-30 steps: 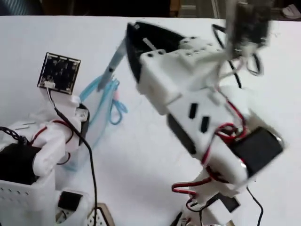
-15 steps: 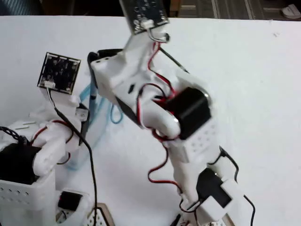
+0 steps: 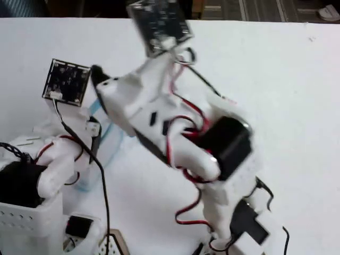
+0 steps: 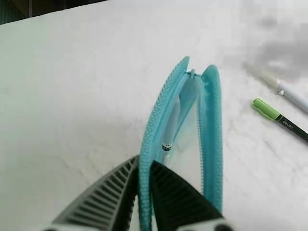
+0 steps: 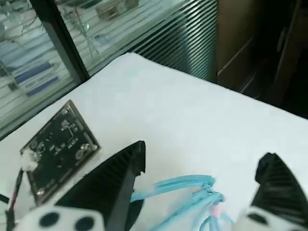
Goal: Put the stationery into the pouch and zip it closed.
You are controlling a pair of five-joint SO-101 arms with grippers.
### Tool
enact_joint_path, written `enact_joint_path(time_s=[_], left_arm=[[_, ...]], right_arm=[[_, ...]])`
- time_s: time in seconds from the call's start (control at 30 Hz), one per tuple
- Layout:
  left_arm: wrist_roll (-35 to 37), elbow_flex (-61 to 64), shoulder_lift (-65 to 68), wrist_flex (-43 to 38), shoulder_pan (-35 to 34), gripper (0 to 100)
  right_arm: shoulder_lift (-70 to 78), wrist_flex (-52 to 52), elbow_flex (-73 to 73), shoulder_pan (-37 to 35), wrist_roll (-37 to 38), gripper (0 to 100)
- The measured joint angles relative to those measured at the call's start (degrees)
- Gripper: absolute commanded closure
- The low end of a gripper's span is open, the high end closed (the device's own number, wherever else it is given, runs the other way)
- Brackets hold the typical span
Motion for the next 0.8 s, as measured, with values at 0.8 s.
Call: enact_joint_path(time_s=[0.8], left_arm=[[0.0, 0.09, 0.0, 0.0, 0.0, 98]], right_arm=[[17.93, -7.91, 62.15, 29.71, 38.86, 65.5]])
